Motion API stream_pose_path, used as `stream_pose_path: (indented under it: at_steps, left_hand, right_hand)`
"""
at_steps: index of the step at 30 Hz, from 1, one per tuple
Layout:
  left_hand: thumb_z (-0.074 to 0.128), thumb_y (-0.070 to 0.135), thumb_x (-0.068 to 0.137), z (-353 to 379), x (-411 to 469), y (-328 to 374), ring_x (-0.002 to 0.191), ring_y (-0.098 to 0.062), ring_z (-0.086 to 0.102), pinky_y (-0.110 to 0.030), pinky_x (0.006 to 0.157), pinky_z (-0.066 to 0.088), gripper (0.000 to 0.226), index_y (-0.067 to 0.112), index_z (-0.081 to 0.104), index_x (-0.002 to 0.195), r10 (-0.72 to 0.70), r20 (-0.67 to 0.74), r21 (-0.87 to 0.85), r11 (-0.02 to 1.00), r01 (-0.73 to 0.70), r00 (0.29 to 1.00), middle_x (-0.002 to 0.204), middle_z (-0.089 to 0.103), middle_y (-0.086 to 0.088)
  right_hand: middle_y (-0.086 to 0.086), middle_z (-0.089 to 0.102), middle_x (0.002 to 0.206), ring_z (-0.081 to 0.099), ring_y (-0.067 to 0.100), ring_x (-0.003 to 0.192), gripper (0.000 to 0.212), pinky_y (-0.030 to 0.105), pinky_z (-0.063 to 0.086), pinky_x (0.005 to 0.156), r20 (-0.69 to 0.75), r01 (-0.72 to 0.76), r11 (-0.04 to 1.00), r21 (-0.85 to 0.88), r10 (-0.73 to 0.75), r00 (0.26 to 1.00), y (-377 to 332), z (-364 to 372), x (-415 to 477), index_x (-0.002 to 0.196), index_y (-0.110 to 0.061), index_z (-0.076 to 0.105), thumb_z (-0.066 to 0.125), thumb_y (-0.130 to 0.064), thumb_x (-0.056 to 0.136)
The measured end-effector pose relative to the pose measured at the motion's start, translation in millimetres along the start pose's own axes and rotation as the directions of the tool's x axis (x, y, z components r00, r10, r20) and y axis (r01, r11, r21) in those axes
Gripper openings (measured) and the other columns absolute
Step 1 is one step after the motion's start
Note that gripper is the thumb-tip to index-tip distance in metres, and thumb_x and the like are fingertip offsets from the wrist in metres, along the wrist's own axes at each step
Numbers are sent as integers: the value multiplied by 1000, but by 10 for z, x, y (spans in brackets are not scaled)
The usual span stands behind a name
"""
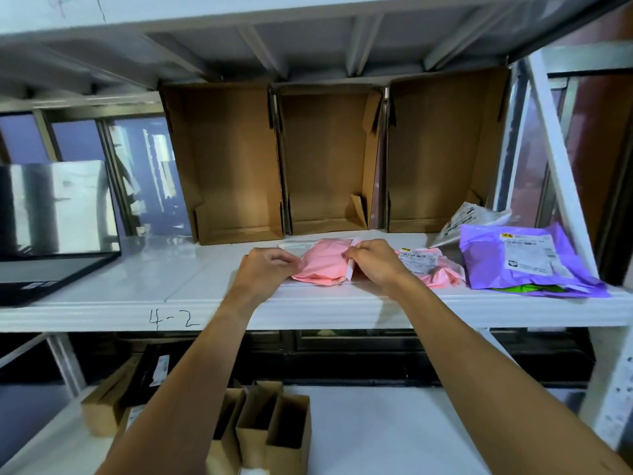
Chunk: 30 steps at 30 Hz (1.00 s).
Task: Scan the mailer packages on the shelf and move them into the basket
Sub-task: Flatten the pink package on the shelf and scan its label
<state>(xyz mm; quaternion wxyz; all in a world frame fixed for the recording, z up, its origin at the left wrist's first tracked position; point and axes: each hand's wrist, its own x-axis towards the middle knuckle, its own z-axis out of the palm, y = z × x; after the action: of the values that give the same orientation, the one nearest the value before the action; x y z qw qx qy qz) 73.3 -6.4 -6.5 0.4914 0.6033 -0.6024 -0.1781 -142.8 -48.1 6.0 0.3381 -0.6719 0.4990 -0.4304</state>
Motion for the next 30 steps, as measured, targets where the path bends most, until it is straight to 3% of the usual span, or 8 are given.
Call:
stream_pose_path:
  at_steps: [5,11,13,16,20,25,27,30]
  left_hand:
    - [77,20,85,-4,30,-32,80,1,68,-11,73,50,8,27,82,84,20,-20,46,999,-19,1000,80,75,16]
    - [67,36,88,38,-30,38,93,-4,67,-23,80,54,11,35,78,89,26,-53,73,997,-23,998,88,74,20]
    - [57,61,86,58,-83,103,102,-9,65,-34,90,54,31,41,72,105,91,-68,232,970,-73,994,101,72,21]
    - [43,89,76,147,-222,216,122,-16,57,-45,103,49,79,42,50,139,207,109,455,859,-234,972,139,58,12]
    - [59,77,79,317,-233,325,131,-23,49,-44,106,45,89,39,27,152,219,233,490,815,-309,948,154,42,8]
    - [49,51,99,329,-53,241,100,-24,64,-37,84,54,49,30,51,142,167,95,311,932,-189,981,121,69,-2]
    - [52,46,101,277,-45,237,94,-21,64,-32,75,50,42,20,61,133,61,21,32,998,-62,998,111,70,-3]
    - [61,42,97,188,6,205,104,-19,68,-31,85,51,30,17,71,111,-116,-15,-367,925,103,993,109,73,3]
  right_hand:
    - [5,63,76,60,22,79,24,30,48,69,-84,24,993,114,-14,996,12,-18,29,81,-1,69,58,-18,94]
    - [4,67,85,61,22,89,26,36,44,78,-183,66,983,172,-34,982,7,-32,3,70,-15,66,61,-27,93]
    - [5,68,85,62,22,89,24,34,44,76,-159,68,981,184,-39,987,-24,-28,-18,75,-12,68,61,-26,93]
    - [4,68,89,62,24,95,20,37,48,83,-110,81,976,204,-59,992,-45,-25,-45,83,-13,72,61,-25,94]
    - [2,72,90,65,24,96,17,40,52,85,-26,57,963,262,-52,998,-79,-44,-93,84,-21,75,62,-24,94]
    - [-4,78,89,73,14,89,21,29,52,86,36,15,952,305,-27,999,-89,-56,-95,93,-21,79,58,-25,94]
    - [-4,77,87,72,15,90,18,34,52,93,20,9,956,293,-15,1000,-71,-37,-61,91,-19,78,62,-27,92]
    - [-5,75,95,68,13,97,17,35,51,96,-23,2,974,227,3,1000,-28,-11,5,96,-19,75,66,-32,90]
